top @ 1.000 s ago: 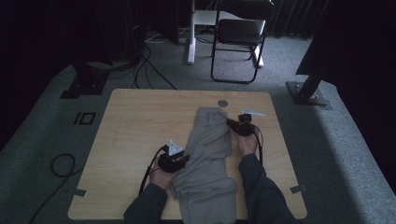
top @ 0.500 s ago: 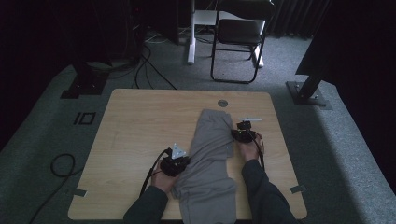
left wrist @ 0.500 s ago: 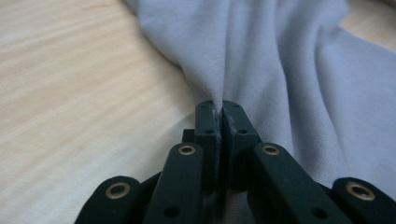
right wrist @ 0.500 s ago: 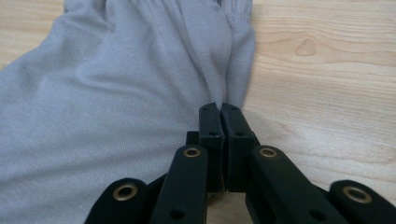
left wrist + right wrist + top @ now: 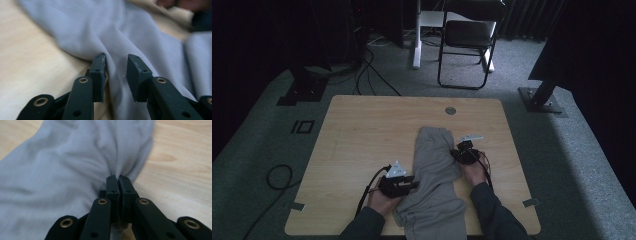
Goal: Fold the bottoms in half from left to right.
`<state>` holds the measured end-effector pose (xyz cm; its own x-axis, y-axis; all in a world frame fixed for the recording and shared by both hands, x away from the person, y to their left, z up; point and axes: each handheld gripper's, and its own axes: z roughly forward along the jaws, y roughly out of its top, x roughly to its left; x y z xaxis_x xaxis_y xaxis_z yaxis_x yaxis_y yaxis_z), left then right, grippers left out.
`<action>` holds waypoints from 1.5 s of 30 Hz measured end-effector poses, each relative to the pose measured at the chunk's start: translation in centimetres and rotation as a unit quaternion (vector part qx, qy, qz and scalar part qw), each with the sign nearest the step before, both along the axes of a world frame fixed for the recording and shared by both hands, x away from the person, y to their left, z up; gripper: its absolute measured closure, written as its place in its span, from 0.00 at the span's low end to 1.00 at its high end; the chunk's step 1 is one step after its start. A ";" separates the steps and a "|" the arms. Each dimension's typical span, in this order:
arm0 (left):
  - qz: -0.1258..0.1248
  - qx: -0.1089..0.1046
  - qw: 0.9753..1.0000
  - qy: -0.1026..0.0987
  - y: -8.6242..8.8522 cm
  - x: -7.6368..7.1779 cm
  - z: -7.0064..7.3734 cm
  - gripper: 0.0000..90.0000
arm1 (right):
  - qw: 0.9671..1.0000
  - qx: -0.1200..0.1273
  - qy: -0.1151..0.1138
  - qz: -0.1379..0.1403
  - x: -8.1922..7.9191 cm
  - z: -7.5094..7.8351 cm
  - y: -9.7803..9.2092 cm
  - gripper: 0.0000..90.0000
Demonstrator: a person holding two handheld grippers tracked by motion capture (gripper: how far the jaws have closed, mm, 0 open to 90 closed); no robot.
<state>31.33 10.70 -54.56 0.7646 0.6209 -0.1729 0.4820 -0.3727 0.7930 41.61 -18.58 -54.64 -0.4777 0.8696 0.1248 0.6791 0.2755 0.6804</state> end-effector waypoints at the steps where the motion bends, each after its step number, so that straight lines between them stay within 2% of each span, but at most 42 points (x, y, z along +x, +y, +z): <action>1: 0.011 -0.002 1.000 -0.004 0.2 0.5 0.2 0.74 | 1.000 -0.002 0.000 0.004 -0.3 0.0 0.1 0.97; 5: 0.059 -0.004 0.998 -0.012 0.2 3.1 1.2 0.71 | 1.000 -0.005 0.005 -0.002 -0.6 0.2 -0.2 0.92; 8: 0.092 0.021 0.995 -0.026 -0.5 5.4 1.6 0.68 | 1.000 -0.004 0.004 -0.014 -0.3 0.3 -0.5 0.80; 11: 0.126 0.029 0.991 -0.032 -1.2 8.2 1.3 0.66 | 0.999 0.021 -0.010 -0.023 0.1 0.8 -1.0 0.64; 14: 0.145 0.033 0.989 -0.013 -1.7 10.3 0.9 0.66 | 0.999 0.028 -0.020 -0.030 1.1 1.6 -1.0 0.56; 17: 0.155 0.051 0.987 0.000 -2.8 12.0 0.8 0.66 | 0.998 0.034 -0.028 -0.048 2.5 2.1 -0.9 0.51; 19: 0.159 0.066 0.985 0.009 -3.6 12.9 0.6 0.64 | 0.998 0.037 -0.019 -0.056 3.9 2.3 -0.6 0.48; 22: 0.176 0.074 0.981 0.028 -4.4 14.0 0.0 0.62 | 0.997 0.028 -0.001 -0.065 5.5 2.0 -0.1 0.47; 24: 0.180 0.069 0.981 0.039 -4.6 14.5 -0.2 0.61 | 0.997 0.025 0.007 -0.069 6.1 1.6 0.1 0.46; 26: 0.181 0.068 0.980 0.039 -4.7 14.9 -0.3 0.61 | 0.997 0.016 0.018 -0.076 6.5 1.2 0.4 0.47; 28: 0.185 0.072 0.979 0.044 -4.7 15.3 -0.2 0.61 | 0.996 0.009 0.027 -0.079 6.7 0.8 0.6 0.50; 31: 0.187 0.075 0.978 0.045 -4.7 15.7 -0.1 0.60 | 0.996 -0.002 0.029 -0.087 7.0 0.6 0.8 0.60; 33: 0.188 0.078 0.978 0.045 -4.8 15.7 -0.1 0.60 | 0.996 -0.006 0.032 -0.085 7.1 0.7 0.9 0.71; 34: 0.185 0.080 0.978 0.043 -4.9 15.6 -0.1 0.62 | 0.996 -0.008 0.032 -0.083 7.1 0.7 0.8 0.72; 37: 0.176 0.095 0.979 0.033 -5.0 15.3 -0.1 0.79 | 0.996 -0.009 0.032 -0.079 7.1 0.7 0.7 0.77; 39: 0.169 0.090 0.981 0.042 -4.8 15.3 0.0 0.88 | 0.996 -0.010 0.033 -0.076 7.1 0.7 0.6 0.78; 45: 0.162 0.076 0.983 0.046 -4.2 14.5 -0.2 0.95 | 0.997 -0.008 0.031 -0.066 6.6 0.6 0.7 0.83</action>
